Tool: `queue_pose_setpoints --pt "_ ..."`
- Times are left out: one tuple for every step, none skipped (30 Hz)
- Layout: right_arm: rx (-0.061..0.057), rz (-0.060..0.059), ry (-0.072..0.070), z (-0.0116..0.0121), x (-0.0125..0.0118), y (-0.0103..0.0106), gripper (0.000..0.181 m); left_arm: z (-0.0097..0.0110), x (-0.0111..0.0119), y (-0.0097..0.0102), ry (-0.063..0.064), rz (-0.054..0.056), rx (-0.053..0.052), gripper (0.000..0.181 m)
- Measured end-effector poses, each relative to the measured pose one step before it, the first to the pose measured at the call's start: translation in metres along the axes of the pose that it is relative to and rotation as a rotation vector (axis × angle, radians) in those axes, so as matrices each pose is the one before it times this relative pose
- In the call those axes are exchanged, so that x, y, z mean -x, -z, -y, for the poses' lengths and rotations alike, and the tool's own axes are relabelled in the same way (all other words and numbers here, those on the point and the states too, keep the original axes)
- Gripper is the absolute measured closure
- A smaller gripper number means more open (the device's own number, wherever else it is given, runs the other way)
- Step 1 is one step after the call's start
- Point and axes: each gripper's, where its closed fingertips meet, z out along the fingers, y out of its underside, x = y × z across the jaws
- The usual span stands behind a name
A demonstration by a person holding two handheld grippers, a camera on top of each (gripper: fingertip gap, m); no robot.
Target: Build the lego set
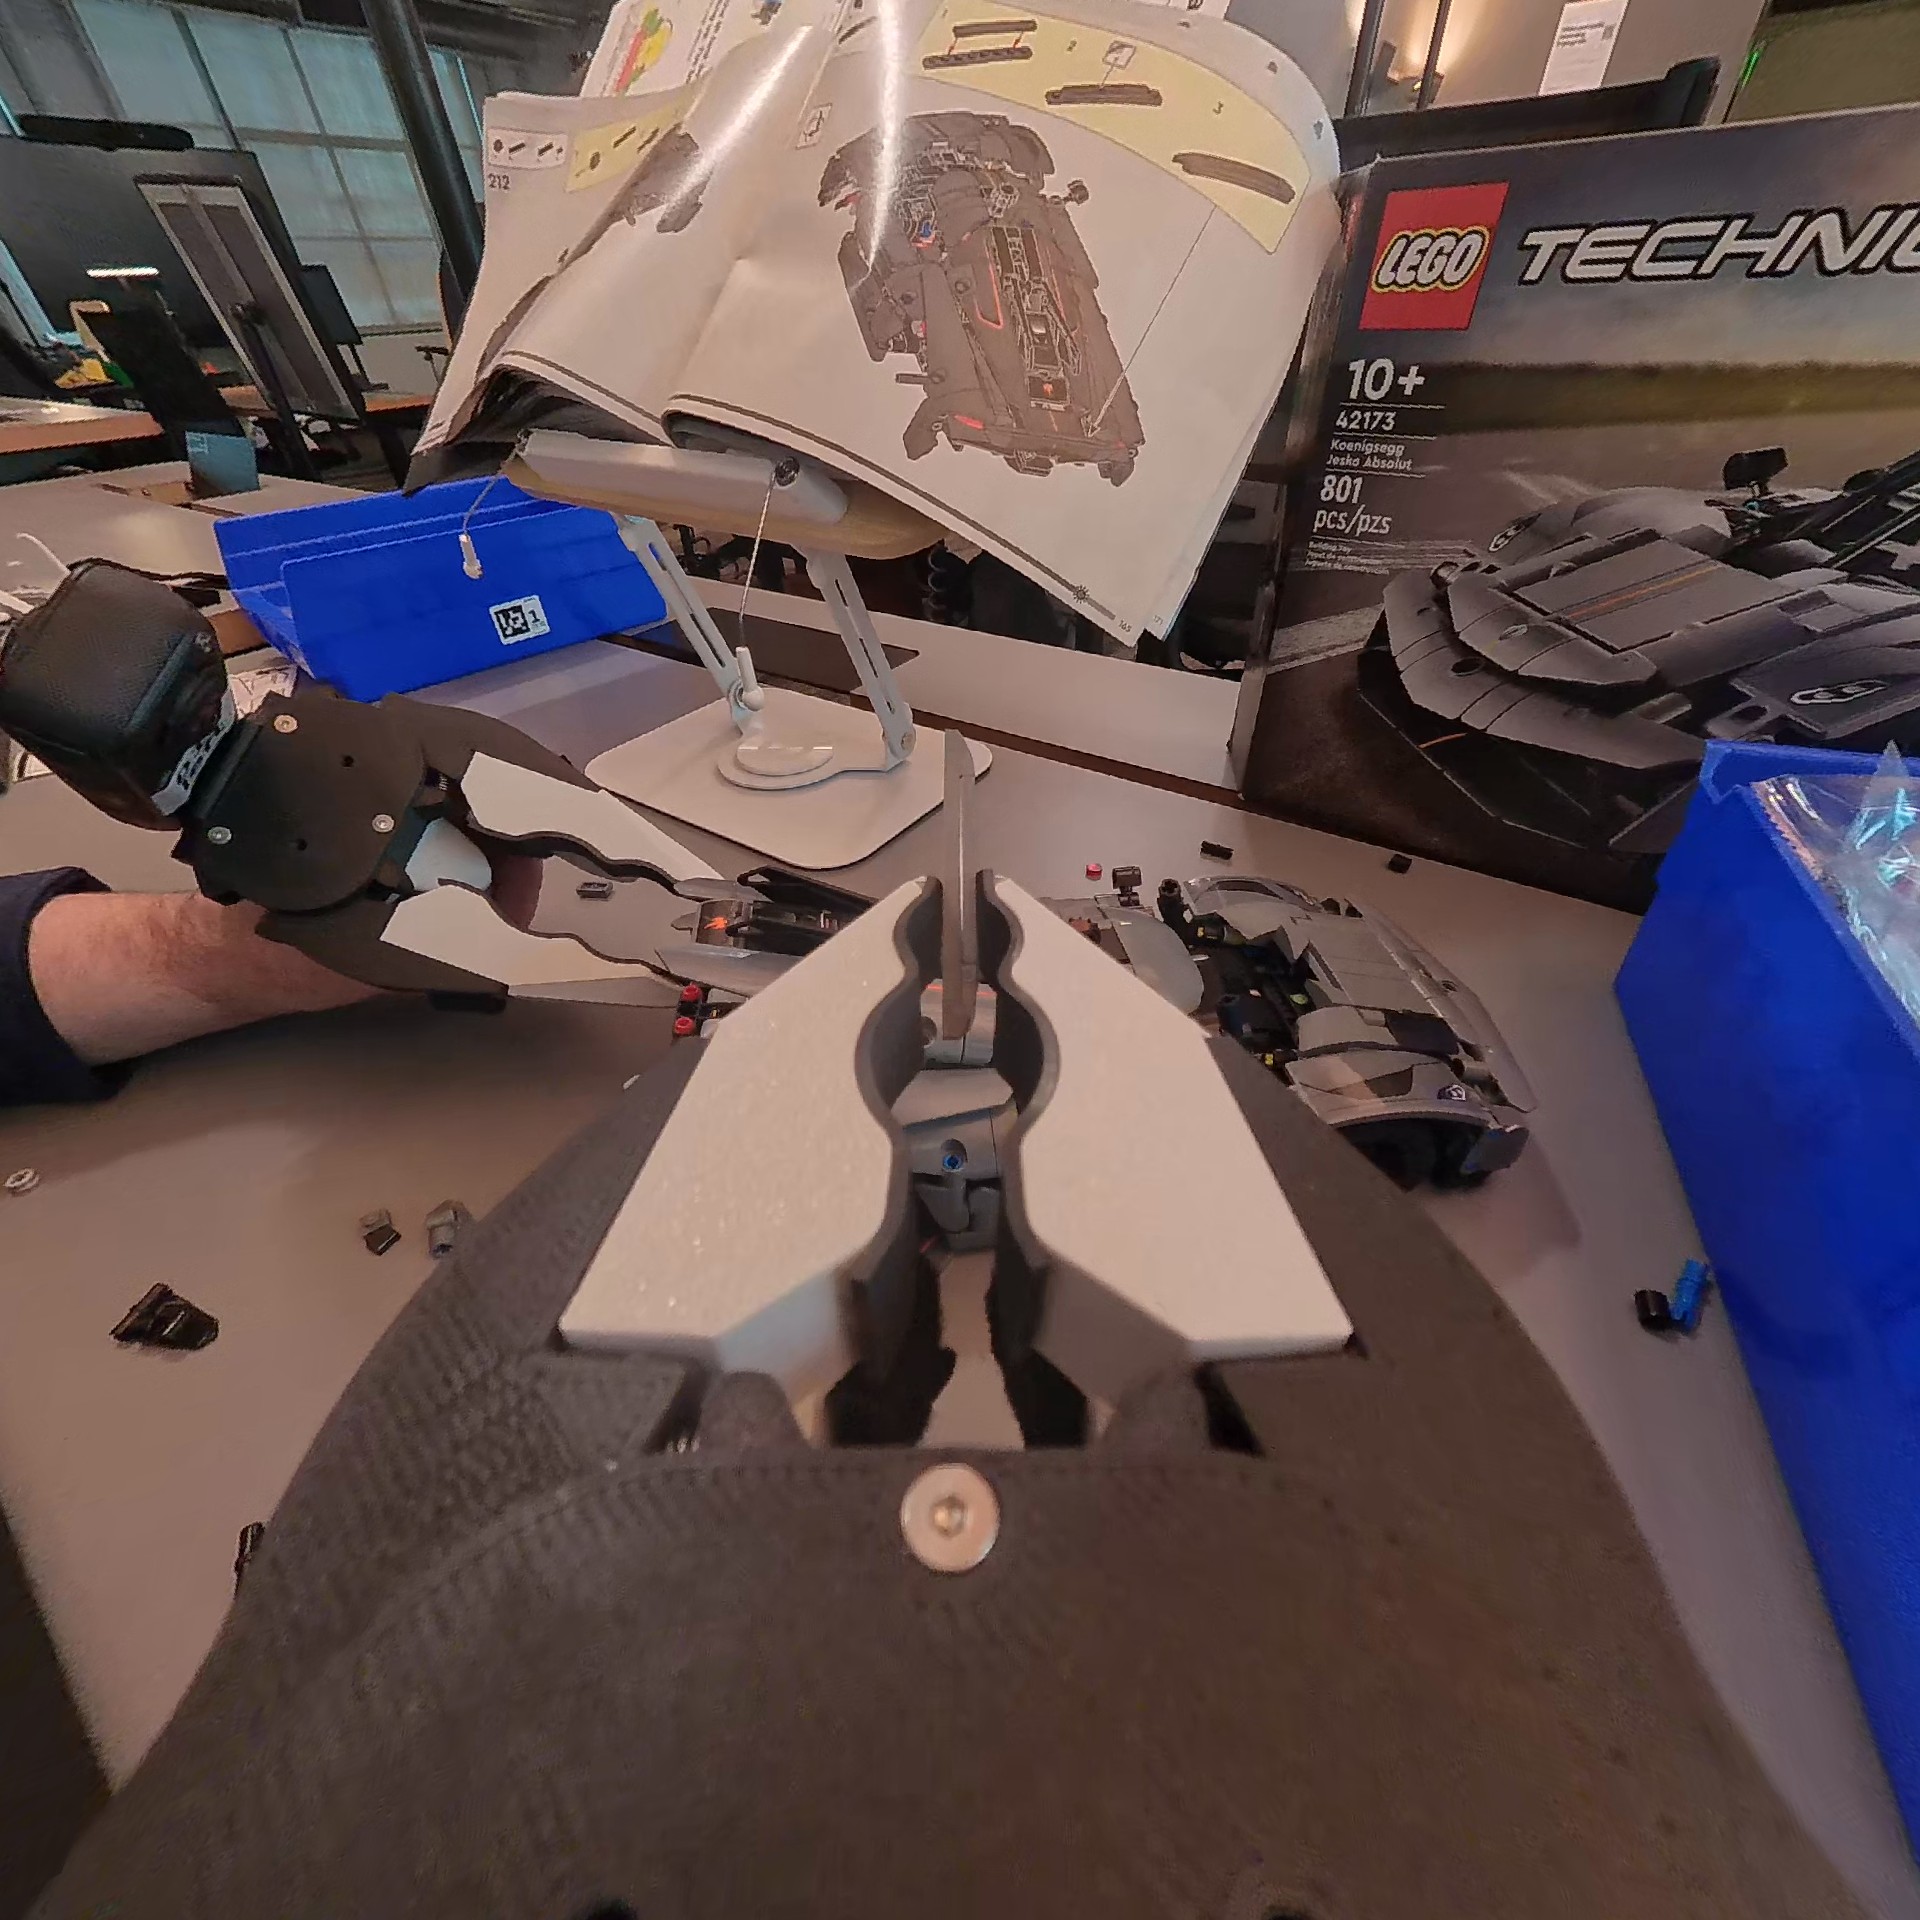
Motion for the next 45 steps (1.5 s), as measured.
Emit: queue_pose_setpoints --pt "0.0004 -0.0005 -0.0002 -0.00015 -0.0004 0.0001 0.177 0.00006 0.00006 0.00013 0.0001 -0.0004 -0.001 0.149" --pt "0.0004 -0.0001 -0.0013 -0.00023 -0.00034 -0.00004 0.176 0.00004 0.00057 0.00007 0.0014 0.0013 -0.0016 0.147" --pt "-0.0004 -0.0003 -0.0011 -0.00005 -0.00035 0.00014 0.177 -0.00019 -0.00001 0.00003 0.0028 -0.0026 -0.0009 0.147" --pt "-0.0006 -0.0003 0.0 0.00006 -0.00027 0.0003 0.177 -0.00071 -0.00001 -0.00026 0.0027 -0.0022 0.0025 0.147" --pt "0.0001 0.0 0.0 -0.00013 -0.00017 0.00015 0.177 -0.00102 0.00003 -0.00043 0.0011 -0.0011 0.0041 0.147" --pt "0.0003 0.0002 -0.0005 -0.00014 -0.0002 0.00013 0.177 0.0 0.00002 -0.00007 0.0022 -0.0002 -0.0024 0.147" --pt "-0.0004 -0.0001 -0.0008 -0.00005 -0.00022 0.00008 0.176 -0.00015 -0.0001 -0.00007 0.0038 -0.0026 0.0009 0.147" --pt "-0.0005 0.0 -0.0006 -0.00004 -0.00025 0.00016 0.176 0.00006 0.00002 -0.00002 0.002 -0.0013 -0.0002 0.147" --pt "0.0008 -0.0004 0.0001 -0.00019 -0.00026 -0.00002 0.176 -0.00006 -0.00013 -0.00005 0.0002 -0.0008 0.001 0.147" --pt "0.0013 -0.0005 0.0006 -0.00038 -0.00012 0.00007 0.177 -0.00002 0.00002 0.00001 -0.0004 0.0004 0.0006 0.147" --pt "0.0004 -0.0004 0.0008 -0.00004 -0.0002 -0.00001 0.177 -0.00008 0.00011 0.00004 -0.0004 0.001 0.001 0.147" --pt "0.0004 -0.0006 0.0006 -0.00017 -0.00016 0.00011 0.177 -0.00005 0.00019 -0.00006 -0.0023 0.002 0.0013 0.148" --pt "0.0012 -0.0003 0.0004 -0.00026 -0.00016 0.00004 0.177 0.00001 0.00004 -0.00002 -0.0027 0.0016 0.0012 0.148" --pt "0.001 0.0 0.0 -0.00033 -0.00024 0.00007 0.177 -0.00006 -0.00004 -0.00005 -0.0008 0.0006 0.0009 0.149" --pt "0.0002 -0.0001 -0.0004 -0.00013 -0.00025 0.00012 0.176 -0.00005 0.00002 0.00003 -0.0001 0.0001 0.0004 0.149" --pt "-0.0004 -0.0002 -0.0002 0.00003 -0.00021 0.00022 0.177 -0.00008 0.00005 -0.00004 0.0 -0.0001 0.0007 0.149" --pt "0.0002 -0.0003 0.0 -0.00013 -0.0003 0.00012 0.177 -0.00007 0.00005 0.00003 -0.0007 0.0 0.0005 0.149" --pt "0.0009 0.0 0.0001 -0.00014 -0.00017 0.00022 0.177 -0.0001 -0.00012 -0.00003 0.0001 0.0 0.0006 0.149" --pt "0.0015 -0.0012 0.0015 -0.00023 -0.00021 0.00024 0.177 0.00004 0.0002 0.00013 -0.0034 0.0018 -0.0005 0.15" --pt "0.0032 -0.0033 0.0026 -0.00054 -0.00039 0.0001 0.177 -0.0001 0.0 0.00028 -0.0053 0.0015 0.0008 0.151" --pt "0.004 -0.0032 0.0019 -0.00082 -0.00057 -0.00007 0.177 -0.00012 -0.0001 -0.00003 -0.0014 0.0003 0.0018 0.151" --pt "0.0036 -0.0009 -0.0003 -0.00084 -0.00029 -0.00018 0.177 0.0 0.0 0.00001 0.0026 -0.0002 0.0012 0.151" --pt "0.0032 0.001 -0.0023 -0.00076 -0.00026 -0.00035 0.177 0.00011 0.00018 0.00011 0.0004 0.0005 0.0013 0.152" --pt "0.0028 0.0008 -0.002 -0.00061 -0.00012 -0.00029 0.177 -0.00005 0.0001 0.00002 -0.0026 0.0016 0.0012 0.152" --pt "0.0023 -0.001 0.0005 -0.00058 -0.0003 -0.00013 0.177 -0.00007 -0.00008 0.00003 -0.0018 0.0007 0.0013 0.153" --pt "0.0037 -0.0024 0.0025 -0.00069 -0.00032 -0.00001 0.177 -0.00005 -0.00018 0.00002 -0.001 -0.0001 0.0008 0.153" --pt "0.0057 -0.0025 0.0025 -0.00094 -0.00039 0.0 0.177 0.0 0.00005 0.0 -0.001 0.0003 0.0005 0.154" --pt "0.007 -0.0025 0.0016 -0.00131 -0.0003 -0.00003 0.177 -0.00015 0.00012 0.0 -0.0003 0.0011 0.0006 0.154" --pt "0.0107 -0.0042 0.0033 -0.00194 -0.00057 -0.00029 0.177 0.00006 0.00023 0.0002 -0.0015 0.0026 -0.0002 0.155" --pt "0.021 -0.0065 0.0069 -0.00347 -0.00059 -0.00076 0.177 -0.00022 0.00045 -0.00005 -0.0017 0.0036 0.001 0.155" --pt "0.0315 -0.0056 0.0077 -0.00517 0.00011 -0.00111 0.177 -0.00022 0.00035 0.00003 -0.0006 0.0026 0.001 0.156" --pt "0.032 -0.0039 0.0076 -0.00545 0.00098 -0.00103 0.177 -0.00025 0.00032 0.00004 0.0022 0.0002 -0.0011 0.156" --pt "0.0286 -0.0042 0.011 -0.00524 0.00147 -0.00063 0.177 -0.00059 0.00055 -0.0001 0.0066 -0.0002 -0.0013 0.155" --pt "0.0336 -0.0044 0.015 -0.00633 0.00158 -0.00061 0.177 -0.00092 0.00162 0.00007 0.008 0.0055 -0.0003 0.155" --pt "0.0428 -0.0091 0.0161 -0.00796 0.00089 -0.00092 0.177 -0.00051 0.00092 0.0001 0.0067 0.0001 -0.0027 0.153" --pt "0.0448 -0.0157 0.0161 -0.00851 0.00012 -0.0006 0.177 -0.00079 0.00077 -0.00015 0.0075 0.0 -0.0005 0.151" --pt "0.0458 -0.0132 0.0149 -0.00873 0.00074 -0.00033 0.177 -0.00014 0.00017 -0.00007 0.0067 -0.0027 -0.0039 0.151" --pt "0.0524 -0.009 0.0139 -0.00995 0.00162 -0.00035 0.177 -0.00025 0.00014 -0.00033 0.0073 -0.0032 -0.0019 0.15" --pt "0.0526 -0.0164 0.0207 -0.01021 0.00136 -0.00002 0.177 -0.00023 0.00025 -0.00042 0.006 -0.0015 0.0 0.15" --pt "0.0386 -0.0306 0.0285 -0.0079 0.00018 0.00088 0.177 0.0001 0.00027 -0.00002 0.004 -0.0019 -0.001 0.149" --pt "0.028 -0.026 0.0247 -0.00569 0.00053 0.00156 0.177 -0.00017 -0.00013 0.00011 0.0039 -0.0039 -0.0008 0.149" --pt "0.0252 -0.0101 0.0147 -0.00465 0.00177 0.00143 0.177 -0.00028 0.00036 0.00003 0.0068 -0.0019 -0.0006 0.147" --pt "0.0243 -0.0055 0.0083 -0.00466 0.00127 0.00052 0.177 -0.00018 0.00054 0.00016 0.0084 -0.0027 -0.0009 0.146" --pt "0.022 -0.0091 0.0059 -0.00463 -0.00012 -0.00048 0.177 -0.00049 0.00079 0.00012 0.0118 -0.0026 0.001 0.144" --pt "0.0155 -0.0052 0.0006 -0.00389 -0.00034 -0.00116 0.177 -0.0005 0.00066 0.00008 0.0141 -0.0038 0.0005 0.143"
